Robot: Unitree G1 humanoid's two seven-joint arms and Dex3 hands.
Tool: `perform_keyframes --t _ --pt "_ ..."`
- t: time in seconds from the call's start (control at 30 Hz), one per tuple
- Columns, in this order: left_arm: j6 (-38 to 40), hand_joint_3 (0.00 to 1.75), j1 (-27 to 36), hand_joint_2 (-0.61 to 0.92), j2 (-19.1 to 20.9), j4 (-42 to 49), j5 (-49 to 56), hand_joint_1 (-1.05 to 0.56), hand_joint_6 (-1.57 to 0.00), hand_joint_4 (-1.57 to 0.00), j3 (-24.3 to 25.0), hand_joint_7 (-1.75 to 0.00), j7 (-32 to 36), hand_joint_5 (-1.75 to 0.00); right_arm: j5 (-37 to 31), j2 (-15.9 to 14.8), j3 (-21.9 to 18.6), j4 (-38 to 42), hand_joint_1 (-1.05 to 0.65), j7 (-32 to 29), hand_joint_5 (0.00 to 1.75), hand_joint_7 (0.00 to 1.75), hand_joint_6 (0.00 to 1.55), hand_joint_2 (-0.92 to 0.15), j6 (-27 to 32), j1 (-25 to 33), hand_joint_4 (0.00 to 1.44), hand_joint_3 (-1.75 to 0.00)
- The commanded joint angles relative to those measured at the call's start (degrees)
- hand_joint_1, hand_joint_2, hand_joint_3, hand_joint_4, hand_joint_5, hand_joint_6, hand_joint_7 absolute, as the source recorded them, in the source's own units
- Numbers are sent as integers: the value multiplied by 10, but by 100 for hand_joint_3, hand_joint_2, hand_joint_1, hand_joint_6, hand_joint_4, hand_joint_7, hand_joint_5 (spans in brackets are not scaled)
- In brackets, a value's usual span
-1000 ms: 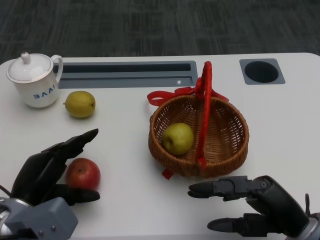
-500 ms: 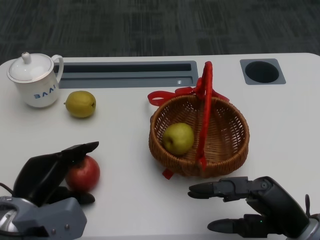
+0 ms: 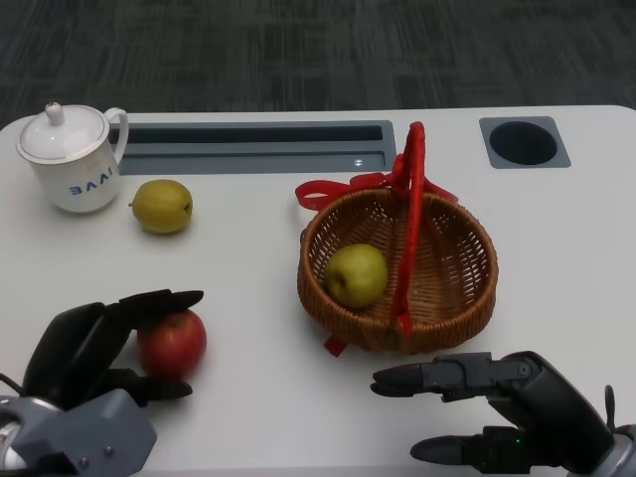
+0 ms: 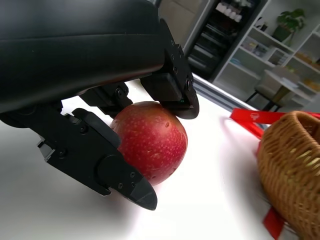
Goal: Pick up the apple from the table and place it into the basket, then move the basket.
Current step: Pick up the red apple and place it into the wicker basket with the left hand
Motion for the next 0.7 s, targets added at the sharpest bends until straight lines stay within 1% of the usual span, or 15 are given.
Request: perform_keyframes --t 0.03,0.1,0.13,0.2,0.23,0.27,0.3,0.33,0.37,0.4,0.47,0.53,0.6,0.7 --pt "-42 0 13 82 19 -35 -13 -4 -110 -120 17 -4 32 -8 4 -7 -1 -3 -31 -4 0 0 79 -90 3 1 84 0" --pt "-60 0 21 81 23 -58 -8 -4 -111 -123 24 -4 49 -9 3 -8 -1 -2 -31 -3 0 0 79 -90 2 0 84 0" --pt "-66 0 26 80 25 -70 -5 -4 -111 -123 28 -3 58 -20 3 -7 -1 -1 -30 -3 0 0 79 -91 1 -1 84 0" --pt "-77 1 36 79 29 -99 -1 -6 -113 -110 36 -2 73 -71 2 -7 -1 0 -30 -3 0 0 79 -91 0 -2 84 0" --pt "-84 1 41 78 31 -114 0 -6 -114 -101 40 -1 78 -91 2 -8 -1 -1 -30 -2 0 0 79 -91 2 -2 84 0" --pt "-93 0 45 78 32 -128 0 -5 -114 -97 45 -1 83 -96 2 -8 0 -2 -30 -2 0 0 79 -91 4 -2 84 0" --pt "-99 0 49 77 33 -142 0 -5 -115 -99 50 0 85 -83 2 -9 0 -3 -30 -2 0 0 79 -91 6 -1 84 0" --pt "-104 0 51 77 33 -155 0 -5 -115 -104 55 0 87 -63 2 -9 0 -3 -30 -2 0 0 79 -91 7 -1 84 0" --pt "-106 0 54 77 33 -169 1 -5 -115 -109 61 0 89 -47 1 -8 0 -3 -30 -3 0 0 79 -91 7 -1 84 0" --pt "-105 0 56 77 34 -184 4 -5 -115 -113 66 0 92 -35 1 -8 0 -3 -30 -4 0 0 79 -91 7 -1 84 0" --pt "-103 0 59 77 34 -213 14 -6 -116 -120 77 0 101 -26 0 -7 1 -4 -30 -5 0 0 79 -91 7 0 84 0" --pt "-106 0 61 76 33 -237 15 -6 -116 -123 88 0 102 -23 -1 -6 1 -4 -30 -6 0 0 79 -91 7 0 84 0" --pt "-110 0 60 75 29 -258 6 -7 -115 -121 95 0 90 -19 -3 -5 1 -2 -30 -8 0 0 79 -92 4 -1 84 0" --pt "-113 0 53 76 19 -284 -23 -11 -115 -120 94 0 56 -13 -4 -4 0 1 -29 -10 0 0 79 -92 0 -2 84 0"
